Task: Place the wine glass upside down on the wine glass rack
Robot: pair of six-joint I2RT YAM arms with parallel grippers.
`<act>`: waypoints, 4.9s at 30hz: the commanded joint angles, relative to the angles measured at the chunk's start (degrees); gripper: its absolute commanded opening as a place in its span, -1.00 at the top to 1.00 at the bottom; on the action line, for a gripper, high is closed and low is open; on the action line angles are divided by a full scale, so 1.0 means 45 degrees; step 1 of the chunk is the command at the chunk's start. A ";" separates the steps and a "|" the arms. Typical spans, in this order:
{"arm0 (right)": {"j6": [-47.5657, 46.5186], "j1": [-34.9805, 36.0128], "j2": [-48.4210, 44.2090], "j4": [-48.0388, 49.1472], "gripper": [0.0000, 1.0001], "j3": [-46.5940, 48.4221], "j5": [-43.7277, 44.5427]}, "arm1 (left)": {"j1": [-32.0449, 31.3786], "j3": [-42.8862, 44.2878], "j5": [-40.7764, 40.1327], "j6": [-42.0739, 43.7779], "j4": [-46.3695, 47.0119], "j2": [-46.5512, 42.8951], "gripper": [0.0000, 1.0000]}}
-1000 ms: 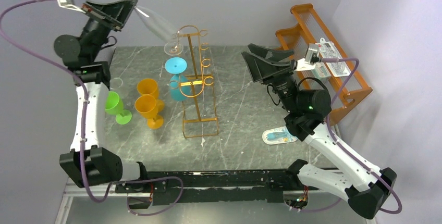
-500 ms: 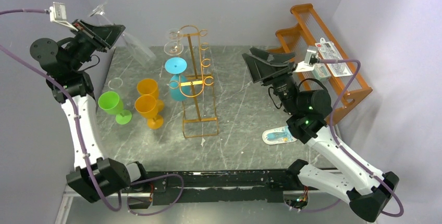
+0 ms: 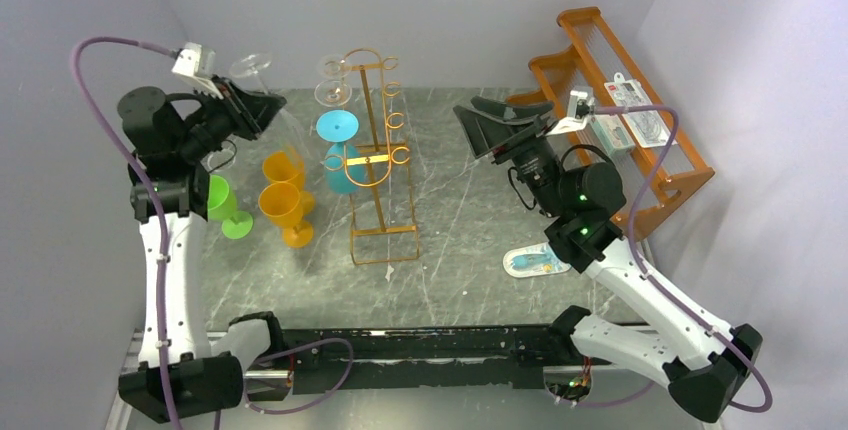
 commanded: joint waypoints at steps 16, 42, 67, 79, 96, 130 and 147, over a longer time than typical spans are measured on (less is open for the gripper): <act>-0.0314 0.0044 -0.0705 -0.0666 -0.35 -0.0317 0.0702 | -0.2185 -0.2103 -0.2917 0.2425 -0.2013 -0.2878 0.90; -0.0258 0.0041 -0.0374 -0.0601 -0.36 -0.0477 0.0743 | -0.3947 -0.6200 -0.1721 0.4157 0.0369 -0.5165 0.90; -0.0313 0.0036 -0.0641 -0.0542 -0.36 -0.0660 0.0874 | -0.4981 -0.6440 -0.1731 0.5307 0.0491 -0.4512 0.90; -0.0332 0.0048 -0.0710 -0.0581 -0.36 -0.0662 0.0900 | -0.5202 -0.6695 -0.1372 0.5738 0.0424 -0.4461 0.90; -0.0344 0.0033 -0.0790 -0.0650 -0.36 -0.0750 0.0936 | -0.5301 -0.6748 -0.0807 0.5537 0.0218 -0.4383 0.47; 0.0100 0.0047 -0.1131 -0.0342 -0.36 -0.1156 0.0815 | -0.5301 -0.2709 -0.9867 0.1554 -0.7568 -0.5169 0.30; -0.0430 0.0046 -0.1910 -0.1038 -0.37 -0.1321 0.1614 | -0.5301 -0.4149 -1.0889 -0.0440 -0.5714 -0.1492 0.03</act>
